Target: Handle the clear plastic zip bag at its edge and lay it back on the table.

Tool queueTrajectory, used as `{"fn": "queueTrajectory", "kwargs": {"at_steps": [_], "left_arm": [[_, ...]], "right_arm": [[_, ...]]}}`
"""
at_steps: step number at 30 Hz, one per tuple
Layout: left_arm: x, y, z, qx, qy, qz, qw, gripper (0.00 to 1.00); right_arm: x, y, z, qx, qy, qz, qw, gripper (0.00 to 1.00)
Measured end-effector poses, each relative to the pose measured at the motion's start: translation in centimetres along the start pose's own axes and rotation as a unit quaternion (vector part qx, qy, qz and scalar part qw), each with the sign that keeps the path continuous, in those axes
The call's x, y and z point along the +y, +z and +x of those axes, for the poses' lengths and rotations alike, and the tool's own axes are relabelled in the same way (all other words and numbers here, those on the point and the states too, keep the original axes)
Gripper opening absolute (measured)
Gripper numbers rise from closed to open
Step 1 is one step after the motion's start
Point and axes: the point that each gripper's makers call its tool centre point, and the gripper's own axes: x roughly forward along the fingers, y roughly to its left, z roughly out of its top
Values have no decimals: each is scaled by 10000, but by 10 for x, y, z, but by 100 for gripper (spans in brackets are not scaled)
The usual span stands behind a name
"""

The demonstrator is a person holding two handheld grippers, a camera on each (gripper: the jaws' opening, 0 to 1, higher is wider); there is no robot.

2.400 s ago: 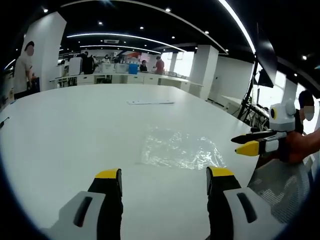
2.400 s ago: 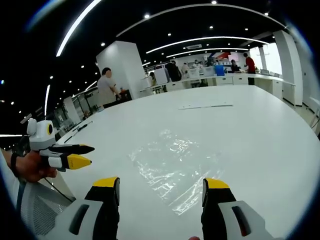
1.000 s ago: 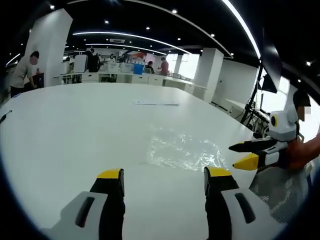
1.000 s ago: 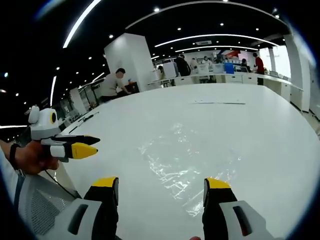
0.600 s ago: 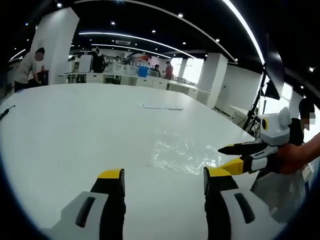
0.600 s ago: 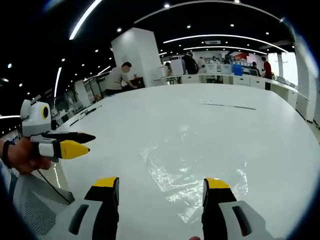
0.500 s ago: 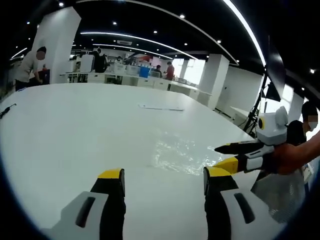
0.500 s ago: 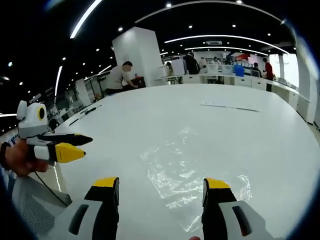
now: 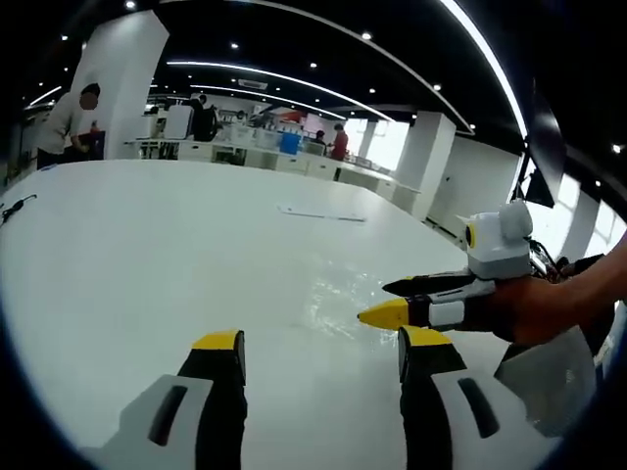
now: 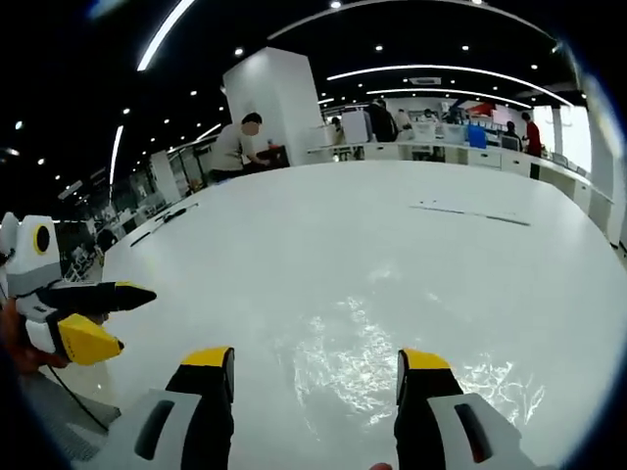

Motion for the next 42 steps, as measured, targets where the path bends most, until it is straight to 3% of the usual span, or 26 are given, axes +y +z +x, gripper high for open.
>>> {"fn": "queueTrajectory", "kwargs": {"at_steps": [7, 14, 25, 30, 32, 33, 37, 42], "left_arm": [[2, 0, 0, -14, 31, -97, 9999, 61], [1, -1, -1, -7, 29, -136, 9999, 60], [-3, -3, 1, 94, -11, -110, 9999, 60], [-3, -3, 1, 102, -1, -140, 9998, 60], [-3, -3, 1, 108, -3, -133, 9999, 59], [-3, -3, 1, 121, -13, -133, 9998, 59], [-4, -4, 2, 150, -37, -133, 9998, 58], [-2, -5, 2, 179, -3, -119, 9998, 58]], "right_arm": [[-6, 5, 21, 105, -225, 143, 9996, 66], [0, 6, 43, 214, -218, 81, 9995, 67], [0, 2, 63, 534, -320, -291, 9976, 66], [-5, -6, 65, 736, -438, -721, 9937, 64], [-9, -9, 64, 810, -541, -1045, 9897, 62], [-6, -9, 65, 718, -483, -857, 9926, 61], [-6, -7, 66, 674, -520, -908, 9922, 56], [-11, -5, 64, 699, -621, -820, 9922, 34]]}}
